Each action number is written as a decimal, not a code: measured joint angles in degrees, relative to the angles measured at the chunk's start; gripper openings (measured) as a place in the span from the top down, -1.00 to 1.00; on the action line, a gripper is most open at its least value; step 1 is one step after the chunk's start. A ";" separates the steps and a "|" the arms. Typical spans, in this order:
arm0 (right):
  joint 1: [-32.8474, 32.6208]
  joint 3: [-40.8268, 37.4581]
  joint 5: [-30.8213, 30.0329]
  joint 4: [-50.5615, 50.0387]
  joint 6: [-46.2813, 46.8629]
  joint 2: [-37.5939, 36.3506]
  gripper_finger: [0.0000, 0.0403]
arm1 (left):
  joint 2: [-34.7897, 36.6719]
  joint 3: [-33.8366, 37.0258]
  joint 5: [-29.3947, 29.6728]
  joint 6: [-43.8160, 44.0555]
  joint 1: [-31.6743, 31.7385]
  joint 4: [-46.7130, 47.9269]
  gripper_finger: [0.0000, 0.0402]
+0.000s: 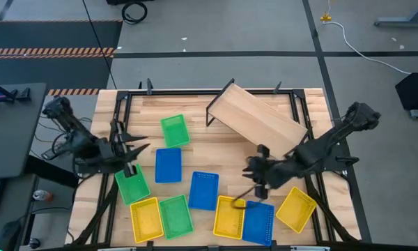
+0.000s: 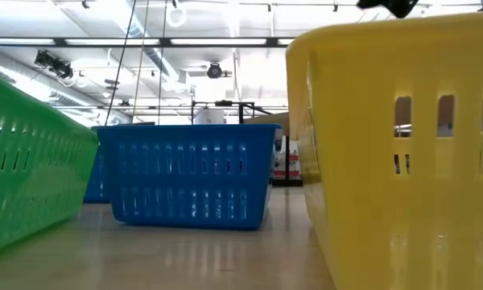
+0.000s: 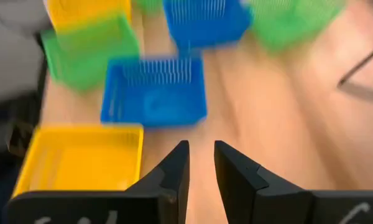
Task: Stack baskets on shelf by color
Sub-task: Put the middle yellow bin on the shelf
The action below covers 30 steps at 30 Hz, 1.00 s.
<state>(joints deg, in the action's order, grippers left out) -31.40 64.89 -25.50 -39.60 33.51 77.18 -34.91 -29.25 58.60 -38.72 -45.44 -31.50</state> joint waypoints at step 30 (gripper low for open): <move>0.44 27.35 15.81 -18.92 2.88 41.98 -0.29 | -22.76 -12.91 -25.54 35.59 15.23 15.45 0.46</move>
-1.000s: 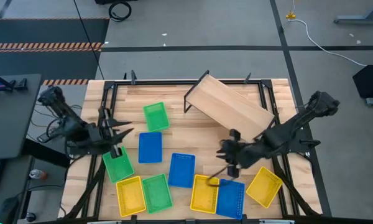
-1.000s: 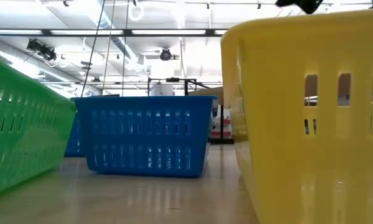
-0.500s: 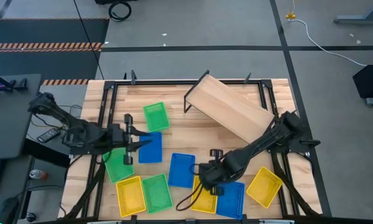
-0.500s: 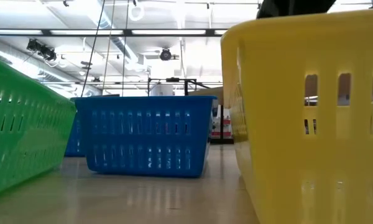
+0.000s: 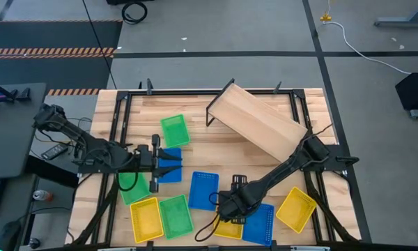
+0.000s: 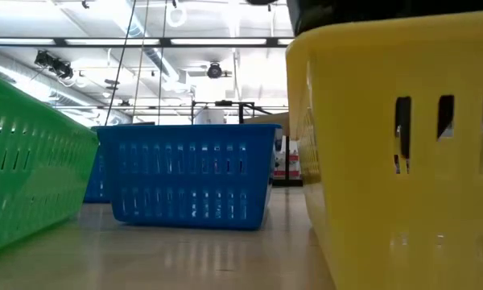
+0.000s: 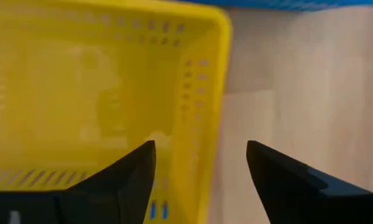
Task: Stack baskets on shelf by color
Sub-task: Put the middle yellow bin on the shelf
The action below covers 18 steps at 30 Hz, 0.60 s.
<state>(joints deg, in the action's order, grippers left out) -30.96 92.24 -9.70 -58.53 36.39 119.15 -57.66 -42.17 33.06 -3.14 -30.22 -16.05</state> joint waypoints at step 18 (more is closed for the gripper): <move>2.96 0.14 -25.88 -26.19 17.62 -0.33 -0.23 | -0.44 -0.77 0.09 -0.13 -0.22 -0.35 0.47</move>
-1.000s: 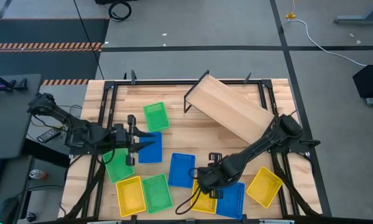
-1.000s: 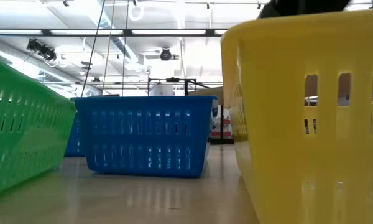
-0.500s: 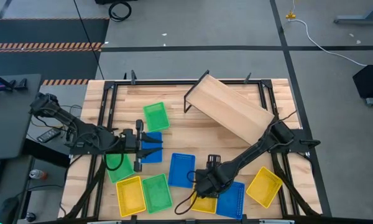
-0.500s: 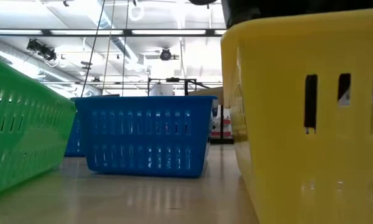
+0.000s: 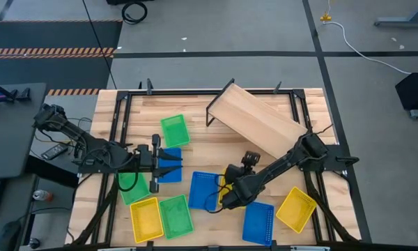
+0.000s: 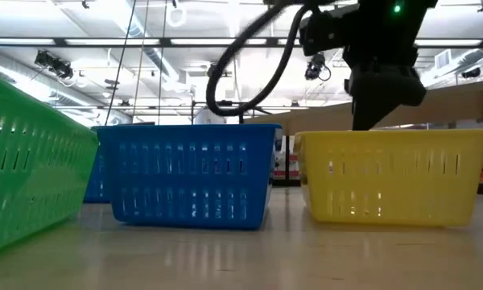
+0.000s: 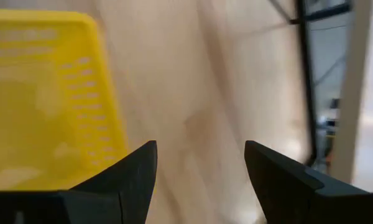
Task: Stack baskets on shelf by color
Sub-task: Put the middle yellow bin on the shelf
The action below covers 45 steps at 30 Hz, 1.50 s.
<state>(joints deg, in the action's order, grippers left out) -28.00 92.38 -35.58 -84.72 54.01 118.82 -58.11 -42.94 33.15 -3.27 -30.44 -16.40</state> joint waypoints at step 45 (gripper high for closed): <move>-8.25 -4.58 16.70 30.98 -6.01 0.24 0.91 | 0.02 0.00 2.84 -4.15 -2.29 -3.46 0.48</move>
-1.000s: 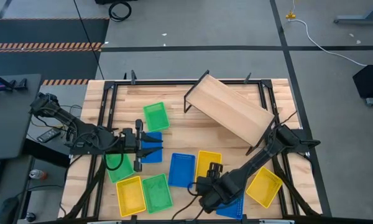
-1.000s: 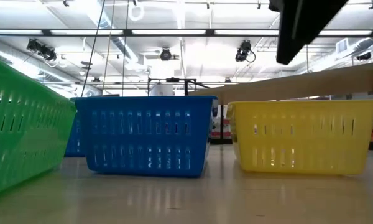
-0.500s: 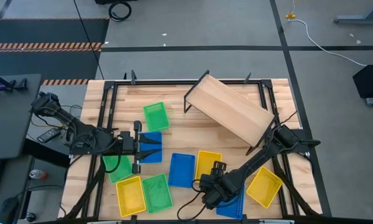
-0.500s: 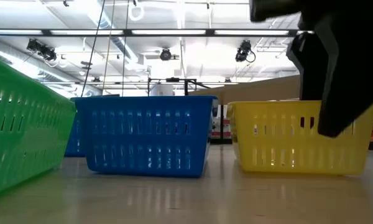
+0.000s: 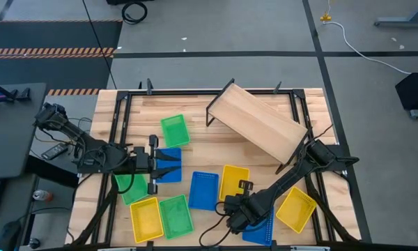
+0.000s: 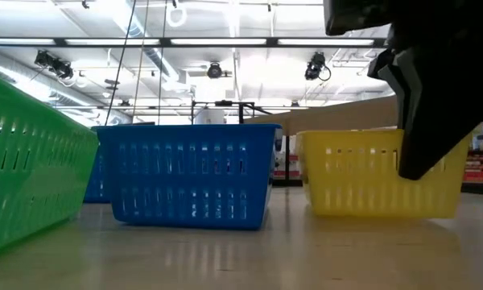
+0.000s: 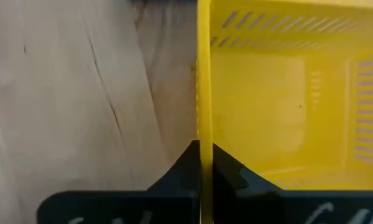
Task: Stack baskets on shelf by color
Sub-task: Put the middle yellow bin on the shelf
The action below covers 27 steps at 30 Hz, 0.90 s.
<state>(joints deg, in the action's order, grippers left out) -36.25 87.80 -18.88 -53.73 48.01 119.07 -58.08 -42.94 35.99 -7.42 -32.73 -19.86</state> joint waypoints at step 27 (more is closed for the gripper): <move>5.61 23.63 -12.85 -36.14 3.51 -5.81 0.95 | 0.00 0.03 0.00 -3.76 0.00 -0.05 0.48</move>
<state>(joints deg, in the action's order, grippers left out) -30.65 111.43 -31.73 -89.87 51.52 113.26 -58.08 -42.91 35.99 -11.18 -32.73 -19.91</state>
